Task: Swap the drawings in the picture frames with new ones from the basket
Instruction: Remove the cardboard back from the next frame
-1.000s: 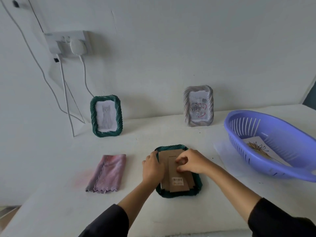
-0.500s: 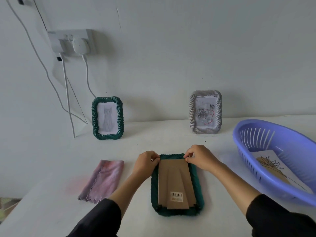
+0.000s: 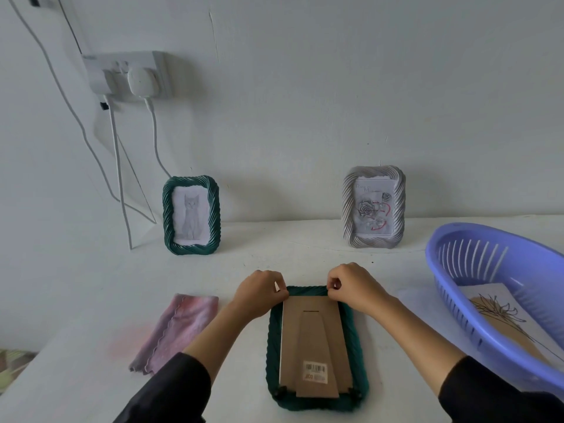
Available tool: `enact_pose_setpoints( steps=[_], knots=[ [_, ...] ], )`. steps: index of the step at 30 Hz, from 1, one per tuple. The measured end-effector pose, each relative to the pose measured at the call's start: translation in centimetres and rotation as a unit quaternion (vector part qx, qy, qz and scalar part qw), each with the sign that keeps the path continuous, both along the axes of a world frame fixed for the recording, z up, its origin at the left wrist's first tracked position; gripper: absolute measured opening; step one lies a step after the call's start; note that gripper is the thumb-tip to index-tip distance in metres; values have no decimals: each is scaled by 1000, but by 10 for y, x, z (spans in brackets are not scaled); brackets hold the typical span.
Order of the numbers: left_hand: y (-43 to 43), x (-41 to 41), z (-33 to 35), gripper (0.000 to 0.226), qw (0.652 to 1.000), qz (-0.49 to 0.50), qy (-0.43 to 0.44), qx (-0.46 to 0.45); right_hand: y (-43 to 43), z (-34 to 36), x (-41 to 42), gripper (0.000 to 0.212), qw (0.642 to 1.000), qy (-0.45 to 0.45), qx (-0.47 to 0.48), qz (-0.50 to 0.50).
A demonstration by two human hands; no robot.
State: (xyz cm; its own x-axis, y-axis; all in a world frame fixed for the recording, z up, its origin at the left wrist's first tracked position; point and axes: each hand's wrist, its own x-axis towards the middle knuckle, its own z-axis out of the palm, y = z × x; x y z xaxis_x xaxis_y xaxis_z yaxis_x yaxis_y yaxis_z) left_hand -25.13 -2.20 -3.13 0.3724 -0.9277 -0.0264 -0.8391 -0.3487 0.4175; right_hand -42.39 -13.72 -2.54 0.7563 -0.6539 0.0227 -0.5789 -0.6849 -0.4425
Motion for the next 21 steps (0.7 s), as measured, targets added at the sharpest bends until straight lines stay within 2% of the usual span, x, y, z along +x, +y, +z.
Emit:
enact_pose_setpoints(
  steps=[7,15,18,21],
  knots=[
    [-7,-7,-2,20,998,21,-65,-4,3,-6,7,6,999,-15,12,-47],
    [-4,-12,-9,25,997,58,-50,-8,7,-15,2,11,997,-47,26,-60],
    [6,-16,-17,29,995,79,-2,-54,8,-18,-3,15,995,-65,34,-61],
    [18,-22,-29,32,983,101,84,-131,17,-20,-14,20,991,-111,41,-64]
  ],
)
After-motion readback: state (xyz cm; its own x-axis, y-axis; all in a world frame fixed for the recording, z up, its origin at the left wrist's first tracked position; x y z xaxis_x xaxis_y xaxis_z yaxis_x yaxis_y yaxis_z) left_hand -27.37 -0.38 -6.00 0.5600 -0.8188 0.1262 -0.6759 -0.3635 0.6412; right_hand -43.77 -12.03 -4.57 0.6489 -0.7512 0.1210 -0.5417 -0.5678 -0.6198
